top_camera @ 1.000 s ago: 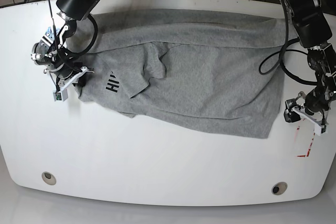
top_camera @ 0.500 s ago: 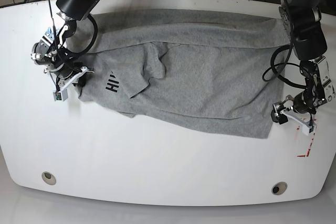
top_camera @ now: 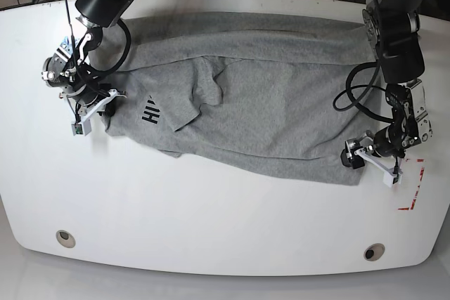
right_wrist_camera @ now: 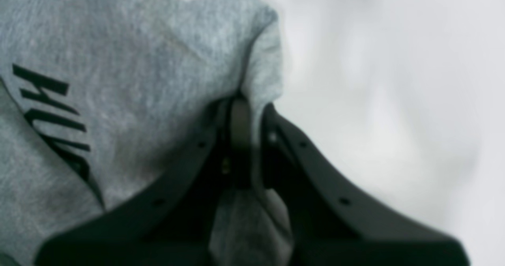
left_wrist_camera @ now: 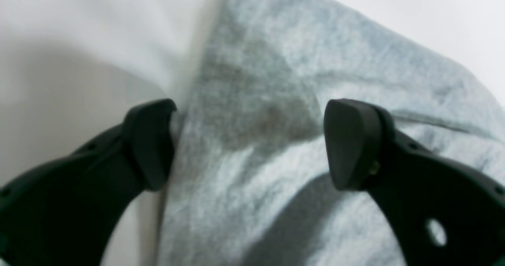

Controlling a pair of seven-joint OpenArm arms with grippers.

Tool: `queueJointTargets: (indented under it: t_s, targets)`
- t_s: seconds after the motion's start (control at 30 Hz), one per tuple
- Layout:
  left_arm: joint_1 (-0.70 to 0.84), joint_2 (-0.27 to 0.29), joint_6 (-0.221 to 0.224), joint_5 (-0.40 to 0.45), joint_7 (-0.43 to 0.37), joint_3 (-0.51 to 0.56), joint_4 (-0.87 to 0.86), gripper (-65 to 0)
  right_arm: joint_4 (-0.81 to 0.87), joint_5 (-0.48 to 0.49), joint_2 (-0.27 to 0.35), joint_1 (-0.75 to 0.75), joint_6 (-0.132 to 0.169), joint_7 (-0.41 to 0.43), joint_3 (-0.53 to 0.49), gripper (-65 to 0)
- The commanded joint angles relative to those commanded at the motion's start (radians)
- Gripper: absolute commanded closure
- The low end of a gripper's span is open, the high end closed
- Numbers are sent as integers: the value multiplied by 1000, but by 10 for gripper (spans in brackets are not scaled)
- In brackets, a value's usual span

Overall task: Fold the T-shirt properly
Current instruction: 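Grasp the shirt edges again with both grippers at the shirt sides, then lift the shirt high with both grippers, showing the printed front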

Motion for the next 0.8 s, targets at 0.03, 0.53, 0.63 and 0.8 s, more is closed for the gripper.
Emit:
queueJointTargets:
  t_s: [0.03,0.53,0.63,0.8]
  targets:
    - [0,0,0,0,-6,-2,0,-328,0,0,0,0,0,0,0,-8]
    - [44,0,0,-3,31,-5,239,-6,149,-3,-15,-17,0,-31,-3,0]
    - [60,2,0,-3,75,-5,338,-6,212,-8,-18,-17,0,-63,-3,0]
    - [84,5,0,-3,118,-17,488,-6,305,-9,-23,-18,0,-106,-37,0]
